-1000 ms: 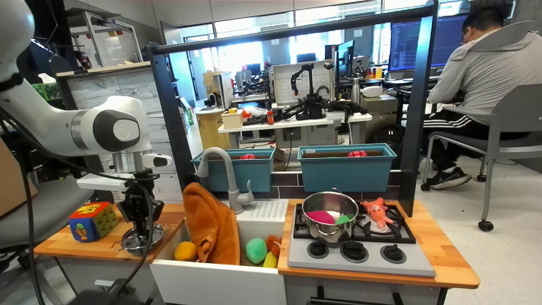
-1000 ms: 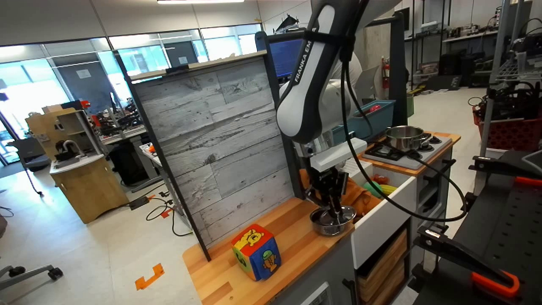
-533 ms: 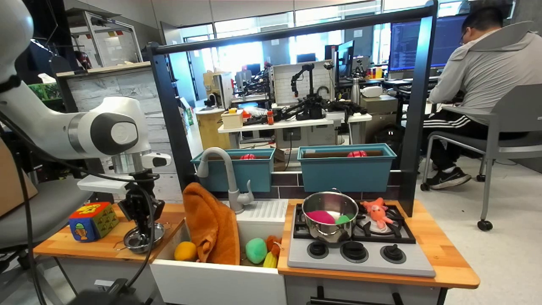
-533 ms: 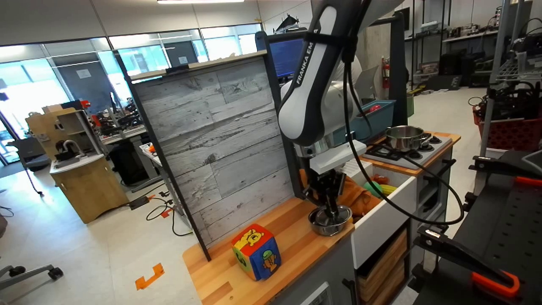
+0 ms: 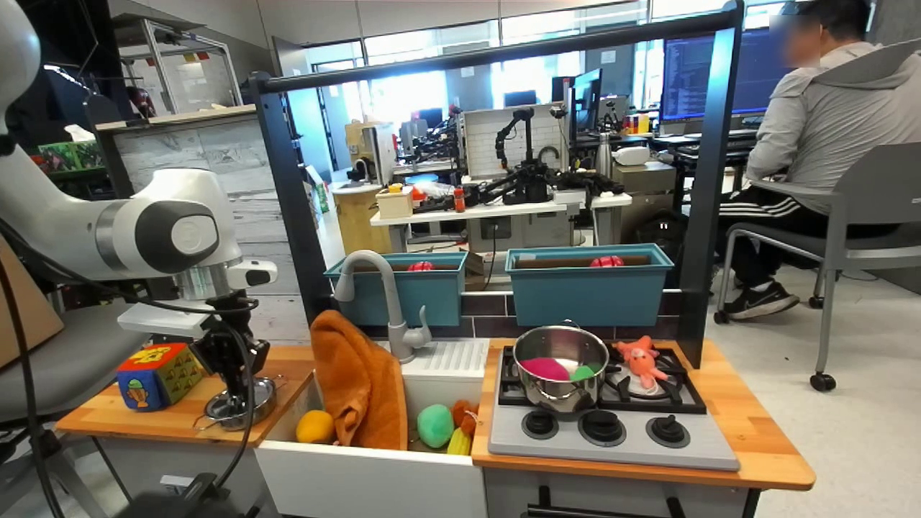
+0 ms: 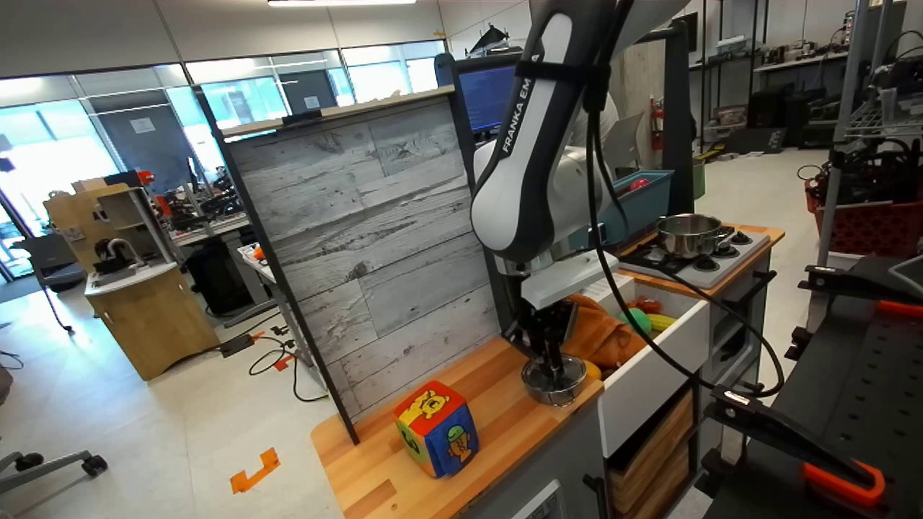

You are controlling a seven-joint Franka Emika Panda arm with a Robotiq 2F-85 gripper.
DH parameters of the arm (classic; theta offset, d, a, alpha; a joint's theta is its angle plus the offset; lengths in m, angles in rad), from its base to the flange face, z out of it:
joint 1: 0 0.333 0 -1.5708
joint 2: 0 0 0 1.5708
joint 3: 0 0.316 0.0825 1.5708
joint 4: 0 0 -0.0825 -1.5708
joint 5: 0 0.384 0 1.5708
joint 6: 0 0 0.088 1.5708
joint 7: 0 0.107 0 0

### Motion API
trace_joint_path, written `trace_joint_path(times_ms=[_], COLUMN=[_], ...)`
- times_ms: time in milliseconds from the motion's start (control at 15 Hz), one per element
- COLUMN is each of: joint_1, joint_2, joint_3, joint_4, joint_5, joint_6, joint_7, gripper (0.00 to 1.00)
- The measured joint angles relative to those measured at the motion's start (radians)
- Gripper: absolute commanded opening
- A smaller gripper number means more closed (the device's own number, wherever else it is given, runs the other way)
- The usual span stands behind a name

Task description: Pick up the lid from the countertop and put it on the silver pot.

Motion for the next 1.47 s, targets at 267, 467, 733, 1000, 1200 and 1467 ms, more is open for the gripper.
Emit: trace_joint_path(times_ms=[267,467,733,1000,1200,1467], joint_1=[0.008,0.013,0.013,0.014,0.013,0.014], joint_2=[-0.002,-0.007,-0.011,-0.012,-0.011,-0.011], joint_3=[0.008,0.008,0.005,-0.002,-0.009,-0.012], joint_4=[-0.021,-0.046,-0.071,-0.078,-0.078,-0.077], joint_5=[0.000,-0.001,-0.001,-0.001,-0.001,-0.001], joint_6=[0.081,0.146,0.207,0.221,0.221,0.221], joint_7=[-0.002,-0.002,-0.002,-0.002,-0.002,-0.002], gripper=[0.05,0.05,0.45,0.68,0.89,1.00])
